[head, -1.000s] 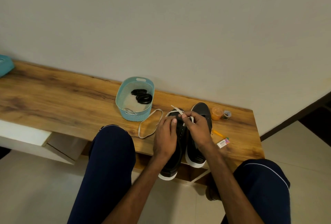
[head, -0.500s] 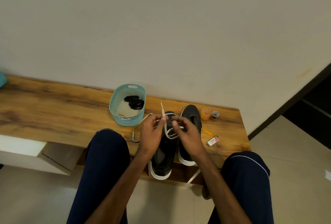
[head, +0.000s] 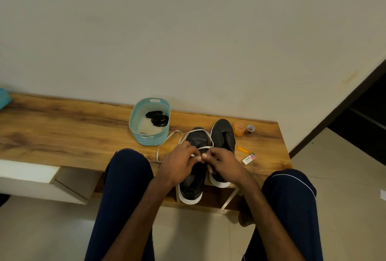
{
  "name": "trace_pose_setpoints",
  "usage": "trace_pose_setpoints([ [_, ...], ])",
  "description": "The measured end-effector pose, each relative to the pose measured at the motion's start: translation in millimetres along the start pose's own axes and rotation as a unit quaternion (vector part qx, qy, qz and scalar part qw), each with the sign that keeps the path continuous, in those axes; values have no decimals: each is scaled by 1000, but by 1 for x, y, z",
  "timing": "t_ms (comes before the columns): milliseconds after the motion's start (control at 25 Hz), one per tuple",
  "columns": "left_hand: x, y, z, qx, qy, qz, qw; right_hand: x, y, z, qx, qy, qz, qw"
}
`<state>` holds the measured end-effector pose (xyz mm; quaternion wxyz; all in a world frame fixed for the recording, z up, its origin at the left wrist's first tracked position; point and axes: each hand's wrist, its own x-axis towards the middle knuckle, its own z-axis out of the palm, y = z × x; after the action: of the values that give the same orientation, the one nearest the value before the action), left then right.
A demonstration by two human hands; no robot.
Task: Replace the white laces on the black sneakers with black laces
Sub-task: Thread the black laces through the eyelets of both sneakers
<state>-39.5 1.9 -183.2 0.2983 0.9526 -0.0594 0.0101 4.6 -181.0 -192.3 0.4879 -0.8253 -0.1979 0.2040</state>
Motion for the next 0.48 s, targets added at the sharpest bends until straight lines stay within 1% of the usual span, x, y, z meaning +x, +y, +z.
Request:
trace_pose_setpoints([
  [80, 1, -2, -1, -41, 10, -7, 999, -2, -4, -8, 113, -8, 8, 994],
  [160, 3, -4, -2, -146, 22, -10, 989, -5, -8, -14, 198, -32, 31, 979],
  [200, 4, -3, -3, -210, 27, -7, 977, -6, -10, -14, 208, -64, 43, 975],
  [240, 4, -3, -3, -252, 28, -2, 967, -7, -12, -13, 205, -103, 52, 972],
  [320, 6, -3, -2, -267, 14, 11, 964, -8, -16, -9, 200, -164, 69, 963],
  [400, 6, -5, 1, -271, 1, 16, 962, -7, -17, -8, 218, -189, 81, 954],
  [480, 7, -5, 2, -304, 2, 19, 953, -7, -19, -8, 242, -200, 75, 946],
])
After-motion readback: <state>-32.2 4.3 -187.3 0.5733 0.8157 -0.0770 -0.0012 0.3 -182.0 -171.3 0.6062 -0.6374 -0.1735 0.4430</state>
